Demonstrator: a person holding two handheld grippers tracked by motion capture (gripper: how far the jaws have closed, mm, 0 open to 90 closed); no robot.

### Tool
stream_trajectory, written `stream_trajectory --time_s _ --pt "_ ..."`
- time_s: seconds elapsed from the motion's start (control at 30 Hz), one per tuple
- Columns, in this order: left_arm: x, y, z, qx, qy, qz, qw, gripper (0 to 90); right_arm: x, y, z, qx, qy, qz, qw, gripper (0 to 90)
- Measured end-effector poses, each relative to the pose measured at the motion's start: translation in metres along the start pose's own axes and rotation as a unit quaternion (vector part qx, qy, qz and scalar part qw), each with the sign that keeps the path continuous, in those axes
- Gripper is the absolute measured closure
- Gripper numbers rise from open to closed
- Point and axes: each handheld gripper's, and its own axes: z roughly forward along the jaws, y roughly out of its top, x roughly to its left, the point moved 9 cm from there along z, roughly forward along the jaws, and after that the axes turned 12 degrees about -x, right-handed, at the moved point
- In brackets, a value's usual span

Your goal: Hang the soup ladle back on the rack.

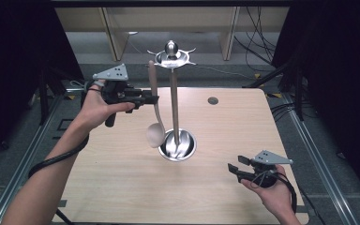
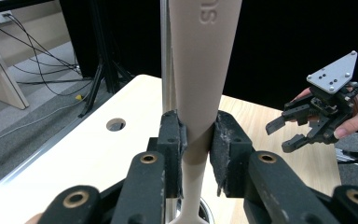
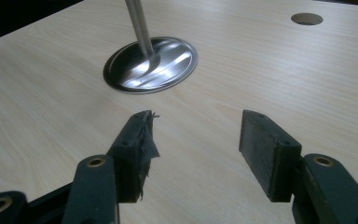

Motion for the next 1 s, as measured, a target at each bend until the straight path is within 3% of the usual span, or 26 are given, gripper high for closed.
stream_trajectory --time_s 0.27,0.3,0.5,0.6,0.7,0.97,1.0 --pt "0.000 -0.002 0.005 -0.002 0.005 -0.005 1.0000 73.9 0.001 0.000 0.000 0.001 0.001 0.001 1.0000 45.1" --pt "0.000 -0.002 0.005 -0.004 0.007 -0.006 0.9999 73.9 0.002 -0.001 -0.001 0.008 -0.002 0.016 0.9998 45.1" --pt "-0.001 -0.003 0.001 -0.025 0.030 -0.008 0.9992 72.5 0.003 -0.001 -0.001 0.004 -0.002 0.016 0.9999 45.1" --pt "0.001 -0.003 -0.007 -0.044 0.058 -0.004 0.9973 65.9 0.003 -0.001 -0.001 0.004 -0.002 0.015 0.9999 45.1" --pt "0.002 -0.007 -0.020 -0.055 0.089 0.018 0.9944 58.0 0.003 0.000 -0.001 0.001 0.002 0.017 0.9998 45.1" --pt "-0.006 -0.017 -0.050 -0.081 0.130 0.033 0.9876 44.6 0.002 0.000 -0.001 0.001 -0.003 0.014 0.9999 45.1" --pt "-0.007 -0.020 -0.053 -0.081 0.136 0.034 0.9868 43.0 0.001 0.001 0.000 -0.004 -0.004 0.004 1.0000 45.1"
